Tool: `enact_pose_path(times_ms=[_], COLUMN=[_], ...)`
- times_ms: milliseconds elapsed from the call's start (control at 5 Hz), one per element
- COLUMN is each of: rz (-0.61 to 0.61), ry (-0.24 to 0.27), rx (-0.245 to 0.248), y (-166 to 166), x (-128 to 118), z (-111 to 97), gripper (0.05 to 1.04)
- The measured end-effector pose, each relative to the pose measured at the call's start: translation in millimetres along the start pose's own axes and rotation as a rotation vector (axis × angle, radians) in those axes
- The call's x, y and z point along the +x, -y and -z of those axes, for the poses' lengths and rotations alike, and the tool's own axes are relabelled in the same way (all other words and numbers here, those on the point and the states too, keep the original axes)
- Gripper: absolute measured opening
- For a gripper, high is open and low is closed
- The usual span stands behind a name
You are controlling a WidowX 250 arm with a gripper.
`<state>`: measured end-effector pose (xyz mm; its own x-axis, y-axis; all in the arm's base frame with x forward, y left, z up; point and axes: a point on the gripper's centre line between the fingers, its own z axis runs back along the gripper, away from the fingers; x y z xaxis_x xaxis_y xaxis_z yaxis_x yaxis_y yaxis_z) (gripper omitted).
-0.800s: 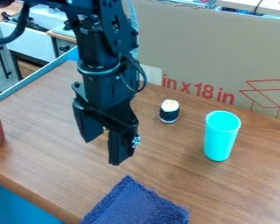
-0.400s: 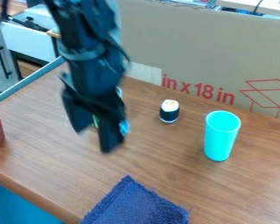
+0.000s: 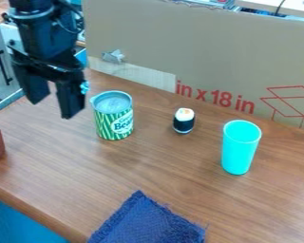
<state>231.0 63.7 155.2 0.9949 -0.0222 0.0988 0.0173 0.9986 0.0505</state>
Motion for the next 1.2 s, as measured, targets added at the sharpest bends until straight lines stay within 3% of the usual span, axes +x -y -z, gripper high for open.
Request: enact_pose_path(times_ms=[200, 400, 800, 1200], rz=[-0.093, -0.178, -0.229, -0.301], ry=[-0.07, -0.087, -0.158, -0.223], rx=[0.022, 0.06, 0.097, 0.066], y=[-39, -69, -105, -144], x=[5, 3, -11, -33], z=[8, 2, 5, 9], gripper=[1.0, 1.0, 1.0, 1.0])
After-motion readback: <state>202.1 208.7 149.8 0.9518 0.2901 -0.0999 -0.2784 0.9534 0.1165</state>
